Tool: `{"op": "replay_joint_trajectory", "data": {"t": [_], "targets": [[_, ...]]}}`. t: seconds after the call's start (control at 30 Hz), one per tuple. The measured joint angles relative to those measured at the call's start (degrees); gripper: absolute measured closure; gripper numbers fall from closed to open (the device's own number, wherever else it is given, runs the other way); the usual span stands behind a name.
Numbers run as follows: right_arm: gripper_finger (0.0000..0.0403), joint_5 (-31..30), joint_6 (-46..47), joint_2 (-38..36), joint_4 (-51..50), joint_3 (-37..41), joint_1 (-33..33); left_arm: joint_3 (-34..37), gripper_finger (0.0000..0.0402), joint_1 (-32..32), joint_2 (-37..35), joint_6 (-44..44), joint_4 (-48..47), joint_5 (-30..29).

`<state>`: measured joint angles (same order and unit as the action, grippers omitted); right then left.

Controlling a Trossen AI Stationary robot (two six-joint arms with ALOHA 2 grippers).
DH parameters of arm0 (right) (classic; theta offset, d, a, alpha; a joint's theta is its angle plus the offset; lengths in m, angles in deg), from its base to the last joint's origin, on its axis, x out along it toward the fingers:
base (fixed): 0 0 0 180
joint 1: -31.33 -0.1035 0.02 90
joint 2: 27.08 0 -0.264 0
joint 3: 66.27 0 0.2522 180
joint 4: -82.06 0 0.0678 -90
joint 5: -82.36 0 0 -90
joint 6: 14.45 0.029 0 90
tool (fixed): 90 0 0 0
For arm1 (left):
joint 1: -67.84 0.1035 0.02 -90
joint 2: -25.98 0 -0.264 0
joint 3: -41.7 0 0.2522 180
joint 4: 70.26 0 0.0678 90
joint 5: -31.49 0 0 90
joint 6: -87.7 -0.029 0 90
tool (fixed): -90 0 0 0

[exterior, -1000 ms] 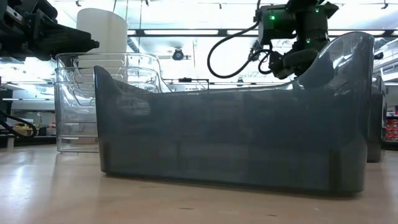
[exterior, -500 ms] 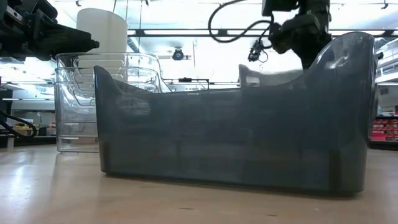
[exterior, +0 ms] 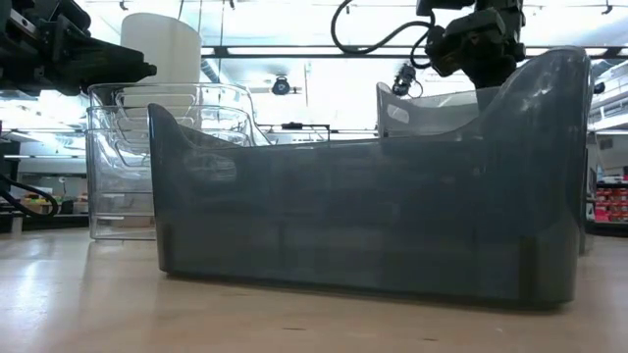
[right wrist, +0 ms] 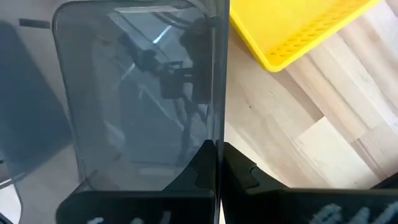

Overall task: Stack baskets by color
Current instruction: Stack the top black bin on the bottom black bin

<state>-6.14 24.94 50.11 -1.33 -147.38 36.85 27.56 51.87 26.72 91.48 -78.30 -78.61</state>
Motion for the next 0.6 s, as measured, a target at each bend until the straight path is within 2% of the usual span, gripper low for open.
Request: {"op": "replay_joint_trajectory", "data": {"t": [0.17,0.4,0.6], "targets": [[0.0399,2.0,-0.9,-0.1,-2.1,-3.3,-0.3,0.0,0.0285,0.0,0.0,0.0,0.0,0.0],[0.0399,2.2,-0.6,0.2,-3.2,-12.4,-6.2,0.0,0.0285,0.0,0.0,0.0,0.0,0.0],[0.0399,-0.7,0.2,4.6,4.6,-16.3,-12.3,0.0,0.0285,0.0,0.0,0.0,0.0,0.0]]}}
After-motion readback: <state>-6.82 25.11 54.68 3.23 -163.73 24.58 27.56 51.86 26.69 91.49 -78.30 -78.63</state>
